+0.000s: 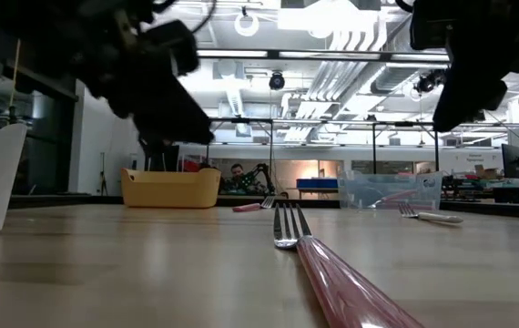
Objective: Sort silverware by color (type)
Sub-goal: Put the pink fork into the transparent bin
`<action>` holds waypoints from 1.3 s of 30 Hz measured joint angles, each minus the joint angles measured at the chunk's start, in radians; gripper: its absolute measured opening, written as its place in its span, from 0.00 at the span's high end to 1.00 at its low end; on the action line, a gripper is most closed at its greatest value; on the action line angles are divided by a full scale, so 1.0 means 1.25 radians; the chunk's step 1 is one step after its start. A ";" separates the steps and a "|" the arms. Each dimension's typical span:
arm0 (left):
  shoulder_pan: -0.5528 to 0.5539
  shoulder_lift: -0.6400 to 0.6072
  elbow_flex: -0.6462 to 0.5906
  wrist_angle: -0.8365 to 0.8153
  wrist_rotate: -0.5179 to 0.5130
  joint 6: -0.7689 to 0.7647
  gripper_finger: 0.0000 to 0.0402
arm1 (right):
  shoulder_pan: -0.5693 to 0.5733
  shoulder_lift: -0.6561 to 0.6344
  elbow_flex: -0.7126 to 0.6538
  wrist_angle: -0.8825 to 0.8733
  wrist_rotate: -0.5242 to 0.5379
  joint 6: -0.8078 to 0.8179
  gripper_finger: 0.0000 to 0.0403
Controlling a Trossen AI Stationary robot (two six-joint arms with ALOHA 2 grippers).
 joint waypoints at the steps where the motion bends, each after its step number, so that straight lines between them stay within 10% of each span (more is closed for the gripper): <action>1: 0.006 0.027 0.018 0.009 0.013 0.003 0.77 | 0.000 0.000 0.000 0.002 0.005 -0.006 0.71; 29: 0.077 0.400 0.286 0.035 0.289 0.017 0.61 | 0.000 0.001 0.000 0.008 0.039 -0.049 0.72; 39: 0.075 0.399 0.287 -0.032 0.294 0.056 0.86 | 0.000 0.001 0.000 0.013 0.039 -0.049 0.72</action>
